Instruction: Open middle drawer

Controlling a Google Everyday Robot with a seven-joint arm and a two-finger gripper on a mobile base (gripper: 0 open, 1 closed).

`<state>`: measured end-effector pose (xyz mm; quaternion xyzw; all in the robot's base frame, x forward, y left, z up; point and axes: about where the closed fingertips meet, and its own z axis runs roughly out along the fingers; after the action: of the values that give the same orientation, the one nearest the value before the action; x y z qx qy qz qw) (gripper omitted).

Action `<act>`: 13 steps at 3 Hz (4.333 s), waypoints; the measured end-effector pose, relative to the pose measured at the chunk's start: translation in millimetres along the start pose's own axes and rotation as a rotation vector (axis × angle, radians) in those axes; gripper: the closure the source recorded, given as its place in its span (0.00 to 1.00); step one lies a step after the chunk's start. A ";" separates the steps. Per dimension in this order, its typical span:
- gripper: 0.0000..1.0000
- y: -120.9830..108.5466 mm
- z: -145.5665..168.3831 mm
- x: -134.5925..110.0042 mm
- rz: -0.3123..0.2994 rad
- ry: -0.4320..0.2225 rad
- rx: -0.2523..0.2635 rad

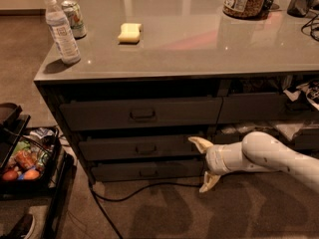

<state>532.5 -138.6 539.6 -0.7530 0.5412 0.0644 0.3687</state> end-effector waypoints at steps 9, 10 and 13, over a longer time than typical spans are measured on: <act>0.00 -119.2 164.7 116.9 -0.061 0.024 0.253; 0.00 -119.2 164.8 116.9 -0.061 0.024 0.253; 0.00 -108.6 181.7 131.3 -0.012 0.083 0.181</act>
Offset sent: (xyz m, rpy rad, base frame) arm 0.0161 -0.0026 -0.0253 -0.0780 0.0036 0.0160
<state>734.4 -110.3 396.4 -0.7219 0.5550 -0.0182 0.4128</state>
